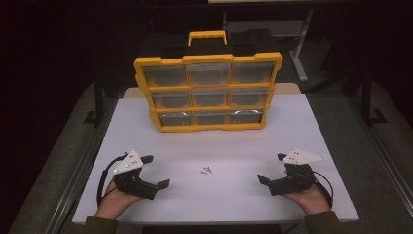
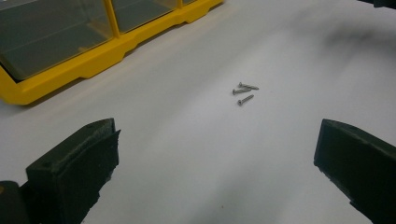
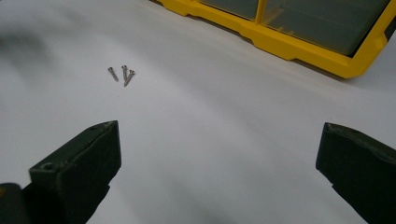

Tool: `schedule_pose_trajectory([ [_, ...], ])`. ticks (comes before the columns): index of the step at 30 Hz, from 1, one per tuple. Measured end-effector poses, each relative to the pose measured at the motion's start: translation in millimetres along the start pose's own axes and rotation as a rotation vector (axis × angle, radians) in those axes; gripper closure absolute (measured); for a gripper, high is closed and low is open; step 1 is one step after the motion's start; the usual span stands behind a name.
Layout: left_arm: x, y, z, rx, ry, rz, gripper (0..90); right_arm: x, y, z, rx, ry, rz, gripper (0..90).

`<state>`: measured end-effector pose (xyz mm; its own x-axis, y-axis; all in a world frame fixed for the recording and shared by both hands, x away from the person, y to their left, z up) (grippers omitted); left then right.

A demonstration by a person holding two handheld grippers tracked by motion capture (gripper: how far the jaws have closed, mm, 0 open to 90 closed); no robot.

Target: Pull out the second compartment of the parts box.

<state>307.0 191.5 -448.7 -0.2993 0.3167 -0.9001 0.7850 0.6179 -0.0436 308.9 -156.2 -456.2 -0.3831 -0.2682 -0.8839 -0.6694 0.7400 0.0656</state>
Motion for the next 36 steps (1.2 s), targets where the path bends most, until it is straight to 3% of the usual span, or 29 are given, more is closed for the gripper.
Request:
schedule_pose_trajectory([
  [9,0.7,3.5,2.5,-0.013,0.007,-0.013,0.0,1.6,-4.1,2.4,-0.010,-0.002,0.022,0.0],
  [13,-7.2,6.3,3.9,-0.023,-0.014,-0.009,0.0,4.2,-6.7,3.2,-0.009,-0.002,0.023,0.0],
  [23,-13.0,3.3,15.2,0.008,-0.019,-0.001,0.0,2.1,-8.5,1.6,0.005,-0.014,0.021,0.0],
  [36,-21.9,8.3,25.0,0.006,-0.031,0.012,0.0,1.1,-6.3,2.6,0.000,-0.025,0.018,0.0],
])
Point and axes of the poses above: each handheld gripper's, and its own axes: z roughly forward along the jaws, x roughly out of its underside, y roughly to its left, the point moved 9 cm from there along z, roughly forward along the jaws, and after that the axes turned 6 degrees about -y, right-handed, at the moved point
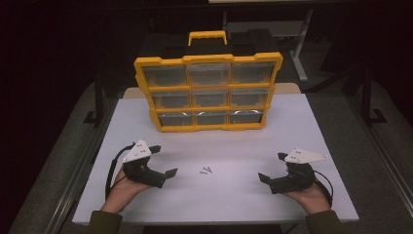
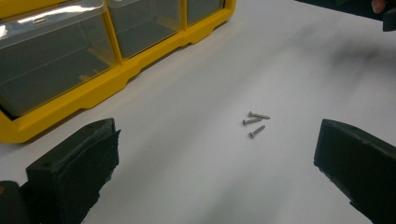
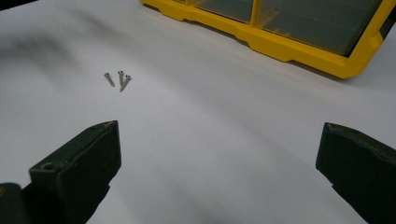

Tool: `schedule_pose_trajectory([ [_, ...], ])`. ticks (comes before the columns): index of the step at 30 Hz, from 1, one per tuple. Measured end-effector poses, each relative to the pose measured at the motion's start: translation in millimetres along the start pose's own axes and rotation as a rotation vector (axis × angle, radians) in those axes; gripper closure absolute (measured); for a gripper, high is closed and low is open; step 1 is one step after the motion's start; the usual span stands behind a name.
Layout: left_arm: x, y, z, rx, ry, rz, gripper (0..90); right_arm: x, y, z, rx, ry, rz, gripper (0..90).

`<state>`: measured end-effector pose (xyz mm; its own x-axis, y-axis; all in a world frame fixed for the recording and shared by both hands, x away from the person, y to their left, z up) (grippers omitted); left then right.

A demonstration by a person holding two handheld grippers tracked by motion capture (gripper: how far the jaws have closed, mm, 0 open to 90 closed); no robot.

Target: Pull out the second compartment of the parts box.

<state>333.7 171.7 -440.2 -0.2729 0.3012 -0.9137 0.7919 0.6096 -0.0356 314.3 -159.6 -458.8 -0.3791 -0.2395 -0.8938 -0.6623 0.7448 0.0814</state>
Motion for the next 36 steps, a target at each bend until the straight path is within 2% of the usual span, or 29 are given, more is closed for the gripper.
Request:
schedule_pose_trajectory([
  [1,-0.5,0.9,0.9,0.000,0.000,0.006,0.0,-0.4,0.0,0.1,0.001,0.002,-0.003,0.0],
  [2,-1.6,0.7,2.4,0.000,-0.007,-0.006,0.0,-0.9,0.2,1.2,0.001,0.004,-0.009,0.0],
  [4,-3.0,0.9,4.3,-0.001,-0.006,-0.001,0.0,-0.2,-1.5,3.1,0.022,0.016,-0.024,0.0],
  [13,-9.3,3.1,13.8,0.013,-0.011,0.007,0.0,-0.2,-0.2,4.2,0.016,0.013,-0.021,0.0],
  [27,-23.7,-3.3,26.7,0.029,-0.028,0.042,0.0,1.0,-2.9,3.9,0.029,0.017,-0.008,0.0],
  [36,-30.4,-3.3,37.9,0.040,-0.027,0.047,0.0,2.1,-2.3,4.1,0.025,0.015,-0.007,0.0],
])
Point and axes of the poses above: each handheld gripper's, and its own axes: z roughly forward along the jaws, x roughly out of its underside, y roughly to its left, the point moved 9 cm from there along z, roughly forward along the jaws, and after that the axes turned 6 degrees about -y, right-handed, at the moved point
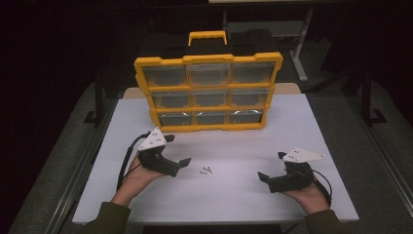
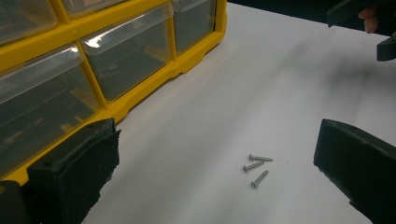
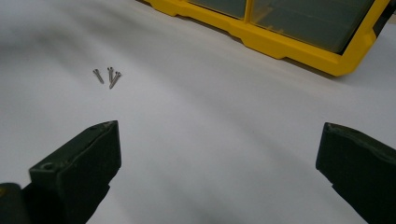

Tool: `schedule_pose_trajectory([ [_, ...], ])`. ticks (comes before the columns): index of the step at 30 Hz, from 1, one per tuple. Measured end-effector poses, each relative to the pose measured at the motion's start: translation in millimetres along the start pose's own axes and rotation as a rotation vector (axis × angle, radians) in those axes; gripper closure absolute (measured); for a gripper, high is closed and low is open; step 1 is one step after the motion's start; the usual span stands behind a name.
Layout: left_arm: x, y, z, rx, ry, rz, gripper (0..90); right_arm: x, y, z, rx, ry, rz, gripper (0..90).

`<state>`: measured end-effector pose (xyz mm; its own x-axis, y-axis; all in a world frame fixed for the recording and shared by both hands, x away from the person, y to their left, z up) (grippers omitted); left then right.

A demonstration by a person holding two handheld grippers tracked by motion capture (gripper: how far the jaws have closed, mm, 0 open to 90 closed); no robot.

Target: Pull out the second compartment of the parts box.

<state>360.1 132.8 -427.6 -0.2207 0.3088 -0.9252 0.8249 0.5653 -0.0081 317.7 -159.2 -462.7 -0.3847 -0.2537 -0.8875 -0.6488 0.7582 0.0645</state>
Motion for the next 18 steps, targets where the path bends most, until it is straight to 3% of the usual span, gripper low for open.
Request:
schedule_pose_trajectory([
  [18,-15.3,2.9,21.9,0.010,-0.004,0.042,0.0,-0.6,-0.2,-3.1,0.006,-0.009,0.003,0.0],
])
Point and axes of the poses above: each handheld gripper's, and its own axes: z roughly forward along the jaws, x roughly out of its underside, y roughly to its left, the point moved 9 cm from there along z, roughly forward along the jaws, and after that the axes turned 6 degrees about -y, right-handed, at the moved point
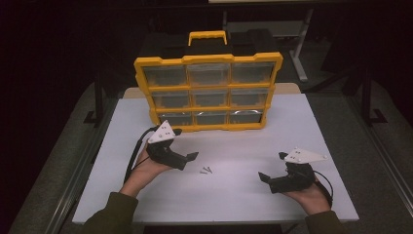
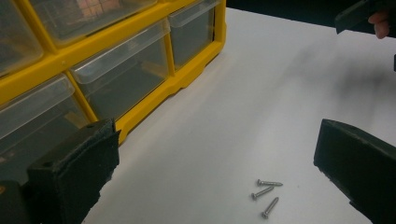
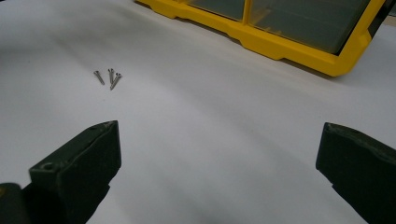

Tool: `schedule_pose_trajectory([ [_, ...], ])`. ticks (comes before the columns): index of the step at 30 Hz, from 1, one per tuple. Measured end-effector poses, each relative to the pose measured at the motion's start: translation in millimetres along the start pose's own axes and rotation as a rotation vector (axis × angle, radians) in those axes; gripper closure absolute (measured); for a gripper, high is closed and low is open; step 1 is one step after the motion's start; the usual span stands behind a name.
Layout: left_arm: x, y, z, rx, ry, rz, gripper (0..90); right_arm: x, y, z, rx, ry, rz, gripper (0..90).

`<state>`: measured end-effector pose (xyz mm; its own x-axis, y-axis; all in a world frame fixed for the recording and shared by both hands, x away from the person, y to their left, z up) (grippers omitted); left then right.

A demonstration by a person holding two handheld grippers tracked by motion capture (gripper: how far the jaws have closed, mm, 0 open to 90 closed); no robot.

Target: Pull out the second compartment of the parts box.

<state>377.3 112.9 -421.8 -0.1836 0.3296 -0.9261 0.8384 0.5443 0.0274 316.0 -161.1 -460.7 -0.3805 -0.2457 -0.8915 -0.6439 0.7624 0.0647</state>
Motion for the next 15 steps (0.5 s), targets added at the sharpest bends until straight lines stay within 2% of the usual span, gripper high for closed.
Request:
schedule_pose_trajectory([
  [5,-2.3,-1.7,4.9,0.005,0.003,-0.003,0.0,-0.4,1.5,1.7,-0.006,0.003,-0.001,0.0],
  [15,-7.8,-3.2,18.3,0.024,0.004,0.027,0.0,-1.0,2.2,0.8,-0.007,-0.002,-0.012,0.0],
])
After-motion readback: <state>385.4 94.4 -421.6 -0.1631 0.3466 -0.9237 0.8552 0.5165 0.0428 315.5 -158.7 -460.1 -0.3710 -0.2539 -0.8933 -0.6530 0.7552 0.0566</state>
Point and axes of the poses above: each handheld gripper's, and its own axes: z roughly forward along the jaws, x roughly out of its underside, y roughly to its left, the point moved 9 cm from there along z, roughly forward along the jaws, and after that the axes turned 6 degrees about -y, right-handed, at the moved point
